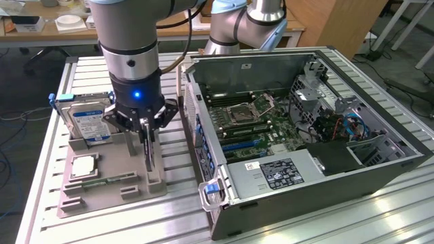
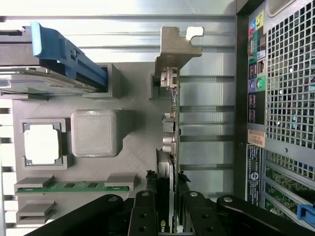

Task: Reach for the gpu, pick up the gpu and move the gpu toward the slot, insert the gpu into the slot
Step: 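Pick up the gpu and move the gpu toward the slot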

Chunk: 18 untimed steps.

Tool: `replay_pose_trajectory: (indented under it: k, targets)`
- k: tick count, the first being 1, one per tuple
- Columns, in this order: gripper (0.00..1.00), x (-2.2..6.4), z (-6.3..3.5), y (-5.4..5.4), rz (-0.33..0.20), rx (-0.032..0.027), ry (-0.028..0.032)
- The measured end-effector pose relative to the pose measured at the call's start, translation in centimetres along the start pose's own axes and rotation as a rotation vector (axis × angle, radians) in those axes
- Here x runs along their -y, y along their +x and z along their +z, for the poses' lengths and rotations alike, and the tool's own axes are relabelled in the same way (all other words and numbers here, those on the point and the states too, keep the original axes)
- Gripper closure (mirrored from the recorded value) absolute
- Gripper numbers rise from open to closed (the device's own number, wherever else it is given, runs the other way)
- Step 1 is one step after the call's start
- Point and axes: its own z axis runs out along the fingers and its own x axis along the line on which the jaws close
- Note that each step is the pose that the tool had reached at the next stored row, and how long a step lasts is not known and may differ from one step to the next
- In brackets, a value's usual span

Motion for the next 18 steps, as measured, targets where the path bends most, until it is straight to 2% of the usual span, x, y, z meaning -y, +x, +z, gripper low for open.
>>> replay_pose_trajectory:
  k: [18]
  targets:
    - [0.74,-0.03,-1.59,0.0,0.0,0.0,-0.0007]
